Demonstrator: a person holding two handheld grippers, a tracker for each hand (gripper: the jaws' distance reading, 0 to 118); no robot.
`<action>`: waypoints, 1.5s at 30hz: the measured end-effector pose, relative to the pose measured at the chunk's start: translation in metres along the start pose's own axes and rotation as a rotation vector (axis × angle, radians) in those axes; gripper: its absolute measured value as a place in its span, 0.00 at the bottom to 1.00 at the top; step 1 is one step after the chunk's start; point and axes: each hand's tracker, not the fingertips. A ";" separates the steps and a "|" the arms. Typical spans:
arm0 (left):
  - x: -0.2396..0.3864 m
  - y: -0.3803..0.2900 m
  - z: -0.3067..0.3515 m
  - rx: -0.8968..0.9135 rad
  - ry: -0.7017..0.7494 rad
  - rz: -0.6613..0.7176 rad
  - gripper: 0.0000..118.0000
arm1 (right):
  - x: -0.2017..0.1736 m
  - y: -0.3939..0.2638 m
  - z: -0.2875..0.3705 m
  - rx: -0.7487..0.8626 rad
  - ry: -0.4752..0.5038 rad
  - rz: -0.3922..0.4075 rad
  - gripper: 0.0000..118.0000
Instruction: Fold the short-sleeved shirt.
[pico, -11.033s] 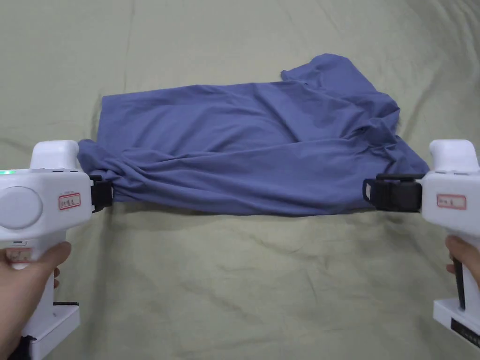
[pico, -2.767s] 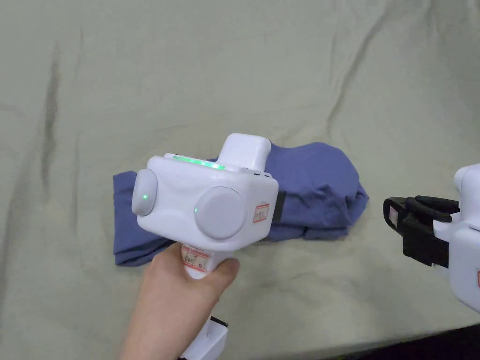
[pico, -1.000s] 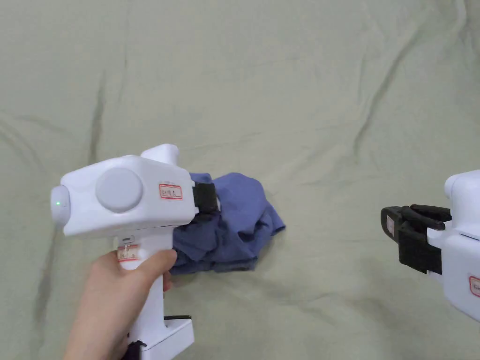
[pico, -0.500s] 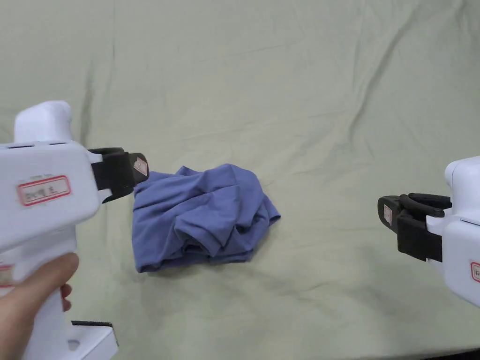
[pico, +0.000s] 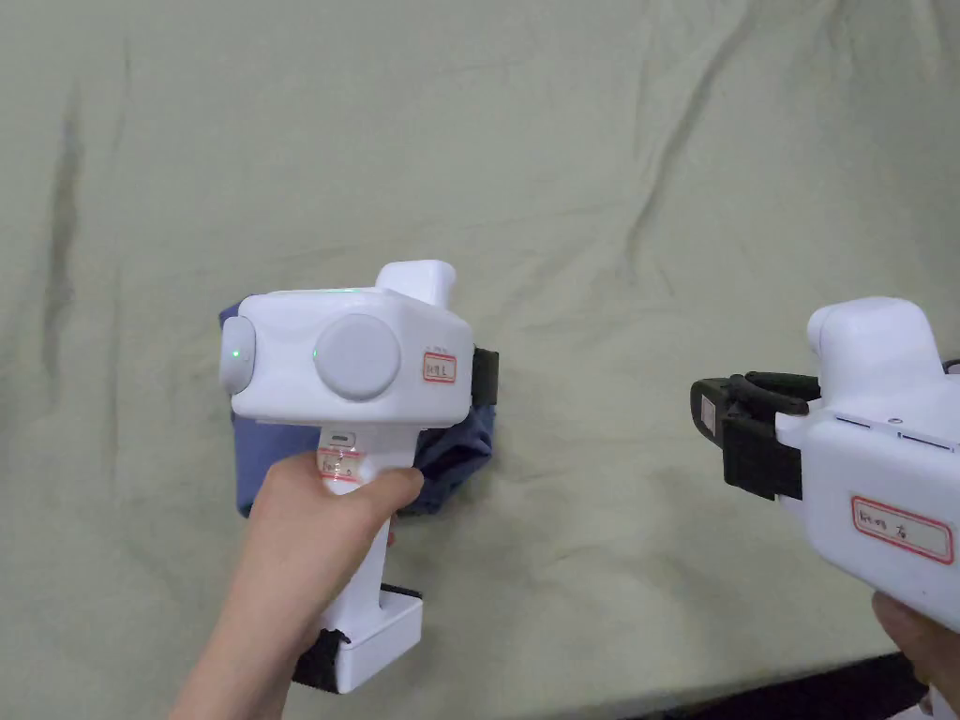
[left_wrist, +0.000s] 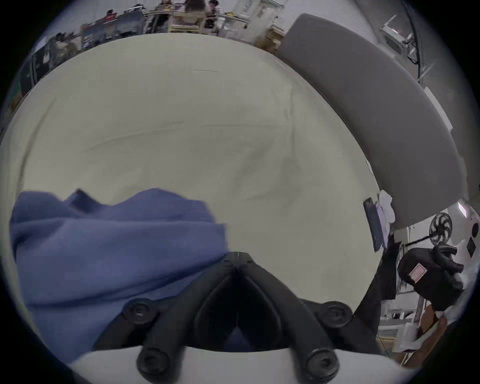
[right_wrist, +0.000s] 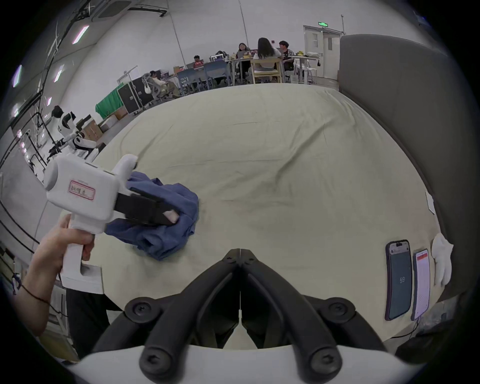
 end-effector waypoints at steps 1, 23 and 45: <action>0.001 0.002 0.001 -0.013 -0.017 -0.001 0.00 | -0.002 0.002 0.001 0.006 0.000 -0.001 0.02; -0.156 -0.069 0.206 0.253 -0.045 0.326 0.04 | -0.162 0.026 -0.166 -0.203 0.053 0.328 0.02; -0.216 -0.054 0.086 0.130 -0.422 0.450 0.30 | -0.121 0.025 -0.162 -0.106 0.292 0.211 0.02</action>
